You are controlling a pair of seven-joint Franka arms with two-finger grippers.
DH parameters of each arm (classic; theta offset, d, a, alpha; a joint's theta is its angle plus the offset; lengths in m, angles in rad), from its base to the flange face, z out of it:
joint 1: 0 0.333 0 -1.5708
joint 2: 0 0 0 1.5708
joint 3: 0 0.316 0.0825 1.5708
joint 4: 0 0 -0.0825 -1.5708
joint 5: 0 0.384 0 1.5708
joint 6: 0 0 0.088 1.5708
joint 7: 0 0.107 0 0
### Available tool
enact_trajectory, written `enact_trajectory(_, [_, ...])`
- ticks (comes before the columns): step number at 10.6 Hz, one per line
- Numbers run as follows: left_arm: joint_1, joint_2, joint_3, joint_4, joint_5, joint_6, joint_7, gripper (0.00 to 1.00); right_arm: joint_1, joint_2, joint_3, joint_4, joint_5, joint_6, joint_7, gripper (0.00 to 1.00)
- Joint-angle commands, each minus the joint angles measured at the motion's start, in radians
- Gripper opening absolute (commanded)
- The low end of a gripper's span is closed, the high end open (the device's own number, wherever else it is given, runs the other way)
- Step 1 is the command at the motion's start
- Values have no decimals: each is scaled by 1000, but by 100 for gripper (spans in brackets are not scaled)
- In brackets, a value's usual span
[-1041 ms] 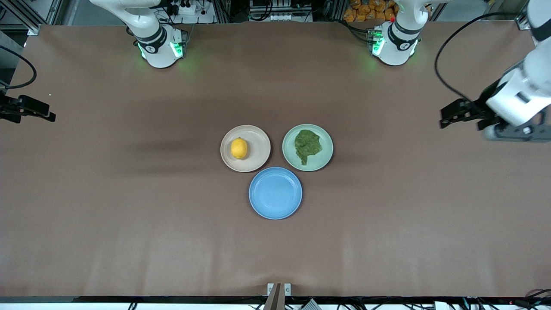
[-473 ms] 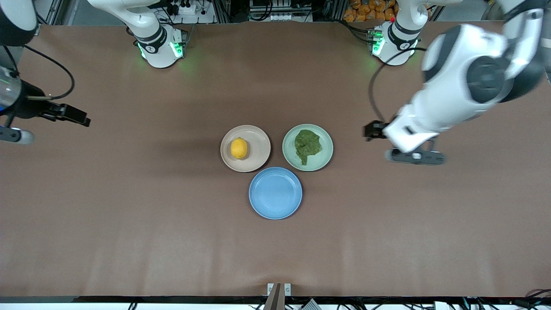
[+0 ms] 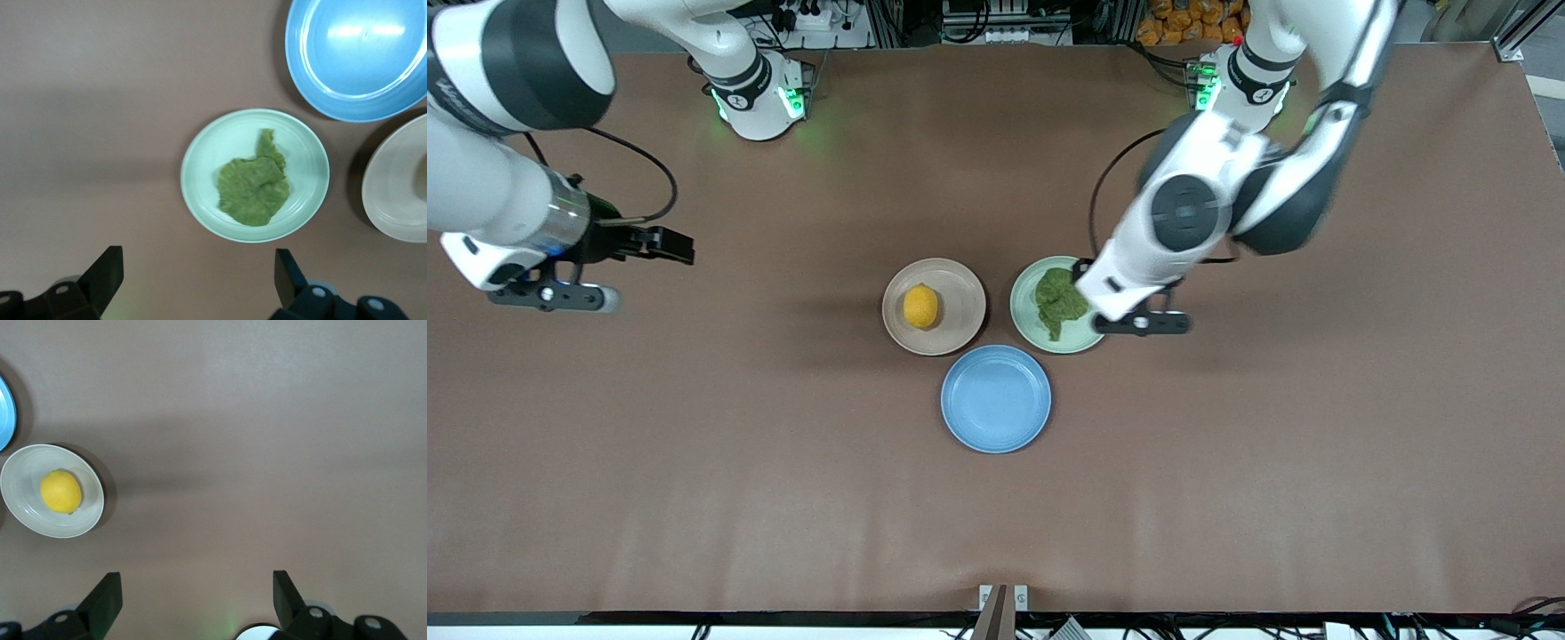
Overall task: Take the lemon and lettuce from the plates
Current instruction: 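Move the left gripper to the lettuce while the right gripper approaches the lemon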
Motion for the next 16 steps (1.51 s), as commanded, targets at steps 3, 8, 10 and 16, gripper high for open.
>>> enact_trajectory(3, [-118,146,7,-48,36,197,-242,100,107,72,-8,-1,37,77,154,100])
enact_trajectory(8, [-152,256,9,-94,88,360,-337,100,180,112,-6,-63,82,235,318,100])
enact_trajectory(10, [-153,267,10,-115,88,385,-340,100,214,162,-8,-63,128,289,342,100])
enact_trajectory(16, [-146,269,12,-140,85,420,-351,75,312,228,-8,-165,131,542,503,100])
